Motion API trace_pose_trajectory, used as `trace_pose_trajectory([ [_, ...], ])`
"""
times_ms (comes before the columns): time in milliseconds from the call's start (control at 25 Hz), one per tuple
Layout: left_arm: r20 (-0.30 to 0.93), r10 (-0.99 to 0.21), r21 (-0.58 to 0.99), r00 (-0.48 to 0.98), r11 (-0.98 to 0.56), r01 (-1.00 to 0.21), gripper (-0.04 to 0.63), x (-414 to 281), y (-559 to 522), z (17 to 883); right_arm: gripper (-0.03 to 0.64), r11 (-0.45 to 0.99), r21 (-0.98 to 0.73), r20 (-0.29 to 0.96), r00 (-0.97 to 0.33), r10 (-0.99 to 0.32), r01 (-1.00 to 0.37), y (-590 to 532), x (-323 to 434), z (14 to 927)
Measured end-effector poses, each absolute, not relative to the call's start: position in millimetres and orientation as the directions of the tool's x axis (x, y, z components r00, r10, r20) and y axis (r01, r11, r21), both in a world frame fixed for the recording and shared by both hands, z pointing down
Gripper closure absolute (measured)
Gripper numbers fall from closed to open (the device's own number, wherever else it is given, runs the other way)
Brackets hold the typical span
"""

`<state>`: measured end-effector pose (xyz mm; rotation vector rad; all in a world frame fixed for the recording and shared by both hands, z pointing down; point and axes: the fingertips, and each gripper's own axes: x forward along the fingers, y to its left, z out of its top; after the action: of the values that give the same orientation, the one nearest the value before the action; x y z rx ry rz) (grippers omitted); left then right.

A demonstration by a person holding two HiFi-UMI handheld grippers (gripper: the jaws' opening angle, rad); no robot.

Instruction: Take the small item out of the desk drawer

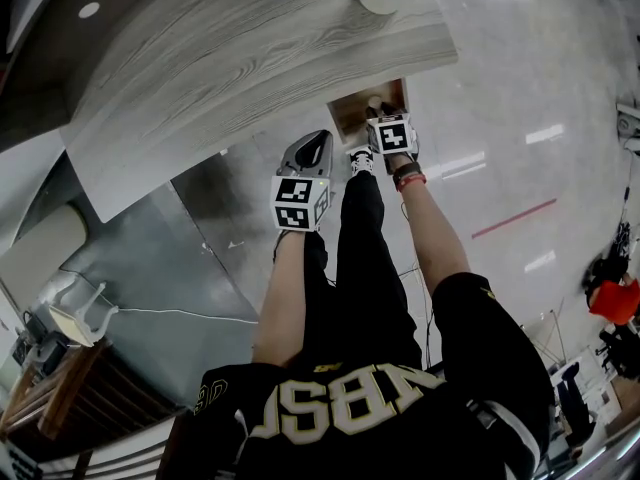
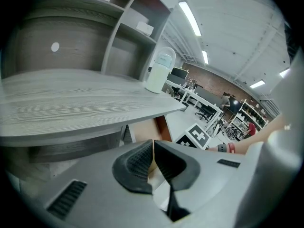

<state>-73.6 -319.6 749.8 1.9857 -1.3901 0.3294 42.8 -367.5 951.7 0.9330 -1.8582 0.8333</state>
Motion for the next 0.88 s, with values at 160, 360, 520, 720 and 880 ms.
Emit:
trace_pose_trajectory([
  [160,0.536,-0.754,0.378,0.379,-0.187,-0.907,0.581,-81,-316,739,0.491,0.489,-0.159,0.904,-0.326,-0.278,-0.858,-362,47,940],
  [360,0.549,-0.757,0.356,0.354,-0.171,-0.919,0.581,-85,-311,732,0.491,0.464,-0.149,0.889,-0.324,-0.324,-0.873,-363,61,913],
  [520,0.554,-0.756,0.347,0.348,-0.17,-0.922,0.581,-89,-296,723,0.491,0.445,-0.149,0.87,-0.331,-0.366,-0.883,-354,64,885],
  [720,0.549,-0.76,0.338,0.347,-0.178,-0.924,0.581,-94,-281,711,0.491,0.421,-0.153,0.833,-0.346,-0.431,-0.894,-347,63,838],
  [880,0.545,-0.767,0.333,0.338,-0.171,-0.927,0.581,-102,-269,698,0.491,0.415,-0.146,0.8,-0.353,-0.484,-0.898,-337,58,797],
])
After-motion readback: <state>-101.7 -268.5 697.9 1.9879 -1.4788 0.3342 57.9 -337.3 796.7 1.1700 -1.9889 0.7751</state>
